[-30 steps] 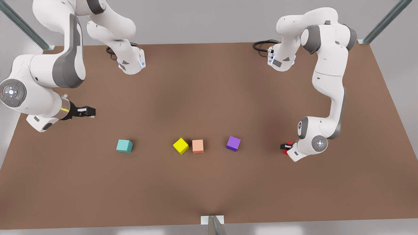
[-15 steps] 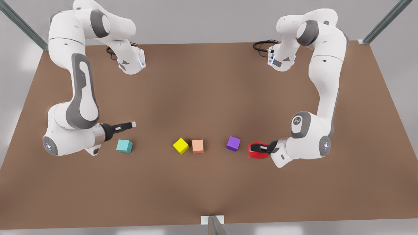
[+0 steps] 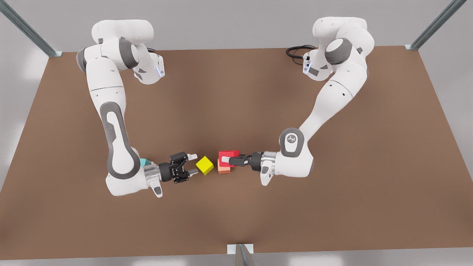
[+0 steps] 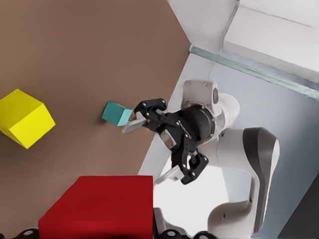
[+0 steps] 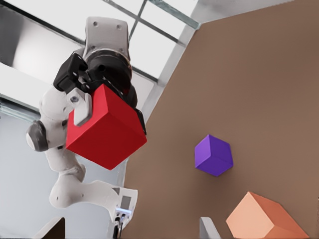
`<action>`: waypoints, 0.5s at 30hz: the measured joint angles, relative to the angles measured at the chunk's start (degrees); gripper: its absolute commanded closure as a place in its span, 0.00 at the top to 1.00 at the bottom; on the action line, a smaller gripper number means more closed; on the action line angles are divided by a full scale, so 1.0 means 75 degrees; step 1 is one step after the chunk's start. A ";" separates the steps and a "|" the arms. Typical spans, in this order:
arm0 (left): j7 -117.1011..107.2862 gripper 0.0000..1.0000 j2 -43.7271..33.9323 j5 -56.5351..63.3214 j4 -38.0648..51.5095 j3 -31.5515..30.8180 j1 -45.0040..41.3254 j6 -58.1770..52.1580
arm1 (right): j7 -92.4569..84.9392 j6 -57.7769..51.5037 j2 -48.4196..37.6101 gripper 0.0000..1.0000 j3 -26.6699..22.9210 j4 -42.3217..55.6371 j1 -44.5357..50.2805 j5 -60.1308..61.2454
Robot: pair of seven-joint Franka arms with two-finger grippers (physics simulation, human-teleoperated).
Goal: Pick up red wooden cube and pass to hand red wooden cube and place in blue wooden cube
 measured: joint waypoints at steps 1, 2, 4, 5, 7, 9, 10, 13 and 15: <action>0.0044 0.52 0.0005 -0.0164 -0.0060 -0.0003 0.0015 0.0091 | -0.0473 0.0016 0.0002 1.00 0.0000 -0.0014 0.0023 0.0060; 0.0115 0.52 0.0007 -0.0312 -0.0156 -0.0004 0.0026 0.0195 | -0.0924 0.0031 -0.0001 1.00 0.0000 -0.0065 0.0072 0.0111; 0.0336 0.52 0.0009 -0.0735 -0.0382 -0.0005 0.0018 0.0424 | -0.1760 0.0064 0.0002 1.00 0.0000 -0.0239 0.0209 0.0251; 0.0483 0.52 0.0010 -0.0973 -0.0522 -0.0019 -0.0020 0.0607 | -0.2146 0.0082 0.0003 1.00 -0.0004 -0.0284 0.0272 0.0328; 0.0782 0.52 0.0009 -0.1281 -0.0684 -0.0027 -0.0107 0.0931 | -0.2856 0.0121 0.0003 1.00 -0.0007 -0.0348 0.0394 0.0527; 0.1085 0.52 0.0013 -0.1454 -0.0789 -0.0019 -0.0115 0.1169 | -0.3489 0.0171 0.0003 1.00 -0.0010 -0.0411 0.0511 0.0738; 0.1245 0.52 0.0017 -0.1510 -0.0832 -0.0012 -0.0101 0.1262 | -0.3779 0.0198 0.0006 1.00 -0.0010 -0.0424 0.0542 0.0812; 0.1685 0.52 0.0057 -0.1607 -0.0876 -0.0006 -0.0089 0.1465 | -0.4556 0.0261 0.0051 1.00 -0.0011 -0.0436 0.0567 0.0968; 0.1940 0.52 0.0084 -0.1633 -0.0882 -0.0005 -0.0088 0.1553 | -0.5005 0.0290 0.0074 1.00 -0.0011 -0.0438 0.0569 0.1067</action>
